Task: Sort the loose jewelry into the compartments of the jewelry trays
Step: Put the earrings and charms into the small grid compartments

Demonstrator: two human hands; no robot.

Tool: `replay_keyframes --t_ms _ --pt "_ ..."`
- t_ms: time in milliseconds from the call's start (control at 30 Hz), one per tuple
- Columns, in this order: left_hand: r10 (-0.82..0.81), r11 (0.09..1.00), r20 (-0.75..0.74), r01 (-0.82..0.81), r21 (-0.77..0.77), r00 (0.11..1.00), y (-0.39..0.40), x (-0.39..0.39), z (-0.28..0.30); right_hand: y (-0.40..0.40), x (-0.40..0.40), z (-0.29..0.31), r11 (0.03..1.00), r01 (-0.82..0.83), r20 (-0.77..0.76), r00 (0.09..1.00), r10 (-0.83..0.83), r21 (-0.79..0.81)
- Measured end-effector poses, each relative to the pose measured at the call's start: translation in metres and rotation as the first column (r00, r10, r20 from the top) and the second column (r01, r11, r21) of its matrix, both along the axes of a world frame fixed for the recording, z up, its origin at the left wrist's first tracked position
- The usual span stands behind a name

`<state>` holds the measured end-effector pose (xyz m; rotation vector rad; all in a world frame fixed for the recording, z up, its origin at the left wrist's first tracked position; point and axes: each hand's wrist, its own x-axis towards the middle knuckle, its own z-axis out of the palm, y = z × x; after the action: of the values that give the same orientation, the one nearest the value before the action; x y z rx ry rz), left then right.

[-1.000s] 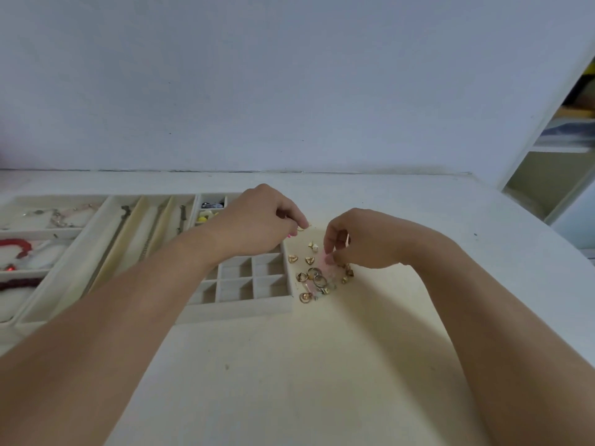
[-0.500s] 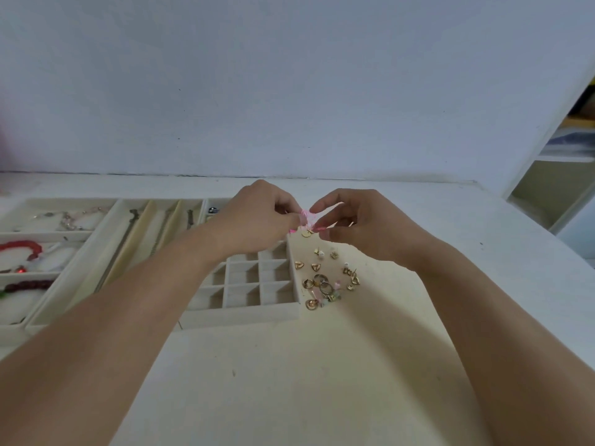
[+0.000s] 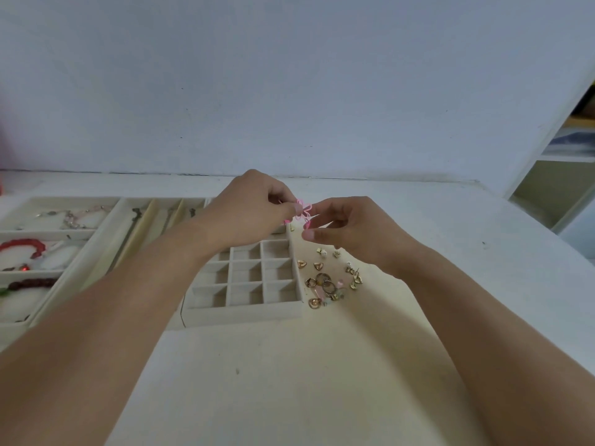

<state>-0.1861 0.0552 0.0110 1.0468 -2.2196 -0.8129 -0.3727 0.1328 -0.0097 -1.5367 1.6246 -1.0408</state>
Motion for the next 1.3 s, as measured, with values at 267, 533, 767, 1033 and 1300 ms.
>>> replay_keyframes --t_ms 267,533,767,1033,1300 --pt "-0.001 1.000 0.005 0.001 -0.001 1.000 0.002 0.001 0.002 0.000 0.003 -0.005 1.000 -0.011 0.135 0.991 0.013 -0.016" --pt "0.009 1.000 0.030 -0.009 0.002 0.999 0.000 0.006 0.005 -0.003 0.001 -0.006 1.000 0.003 0.274 0.962 0.000 -0.011" --pt "-0.023 0.998 0.020 0.022 0.053 1.000 -0.002 0.013 0.010 -0.006 0.007 -0.005 0.997 0.059 0.329 0.943 -0.040 -0.049" --pt "0.064 0.997 -0.013 -0.064 0.050 0.998 -0.018 0.030 0.010 -0.029 0.020 0.012 0.994 0.110 0.005 0.994 -0.110 -0.002" --pt "0.193 0.980 -0.126 -0.187 0.061 0.973 -0.035 0.045 0.010 -0.066 0.044 0.017 0.987 0.061 -0.571 0.820 0.037 0.151"
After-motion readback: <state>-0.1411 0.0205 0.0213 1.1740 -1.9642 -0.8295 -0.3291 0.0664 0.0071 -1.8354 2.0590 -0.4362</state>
